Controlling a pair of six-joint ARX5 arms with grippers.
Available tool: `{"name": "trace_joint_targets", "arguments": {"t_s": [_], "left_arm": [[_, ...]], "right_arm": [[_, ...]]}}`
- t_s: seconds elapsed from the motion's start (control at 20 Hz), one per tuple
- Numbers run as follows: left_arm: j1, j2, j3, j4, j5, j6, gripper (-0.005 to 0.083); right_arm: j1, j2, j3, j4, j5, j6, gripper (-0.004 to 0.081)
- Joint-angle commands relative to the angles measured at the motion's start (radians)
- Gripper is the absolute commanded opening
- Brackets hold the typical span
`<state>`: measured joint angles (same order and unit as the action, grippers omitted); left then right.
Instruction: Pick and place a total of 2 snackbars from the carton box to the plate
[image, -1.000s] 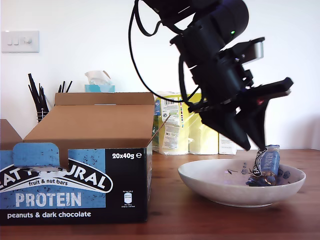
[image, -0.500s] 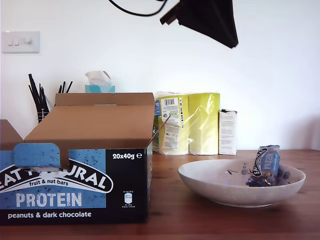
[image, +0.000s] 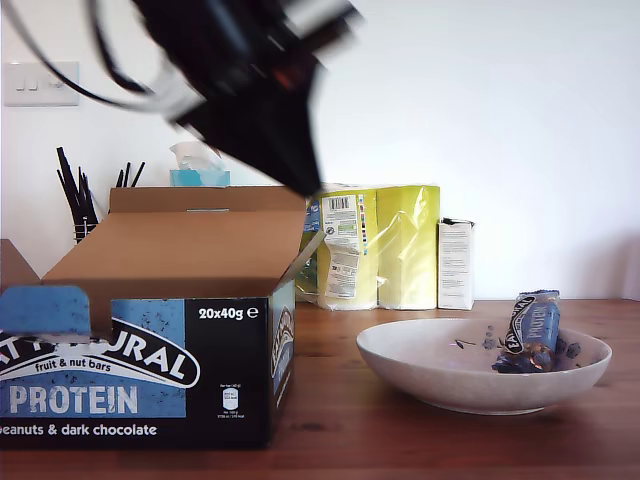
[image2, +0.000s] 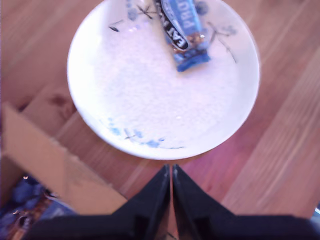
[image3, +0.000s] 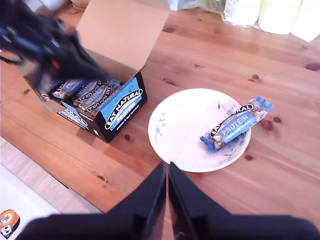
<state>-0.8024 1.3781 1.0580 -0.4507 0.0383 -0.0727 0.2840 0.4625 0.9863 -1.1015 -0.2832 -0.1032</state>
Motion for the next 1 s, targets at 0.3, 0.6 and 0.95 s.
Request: {"name": "trace_joint_targets", "arguments": {"t_s": [0.3, 0.6, 0.95], "left_arm": [[0.100, -0.124, -0.103, -0.077, -0.105, -0.058, -0.0020], [0.177, -0.124, -0.103, -0.178, -0.126, -0.063, -0.0019], [0.228, -0.123, -0.102, -0.199, -0.126, -0.103, -0.0018]], "right_arm": [[0.003, 0.055, -0.018, 0.052, -0.031, -0.003, -0.0013], [0.004, 0.151, -0.018, 0.050, -0.085, -0.006, -0.0013], [0.004, 0.195, -0.018, 0.085, -0.087, -0.029, -0.0013]]}}
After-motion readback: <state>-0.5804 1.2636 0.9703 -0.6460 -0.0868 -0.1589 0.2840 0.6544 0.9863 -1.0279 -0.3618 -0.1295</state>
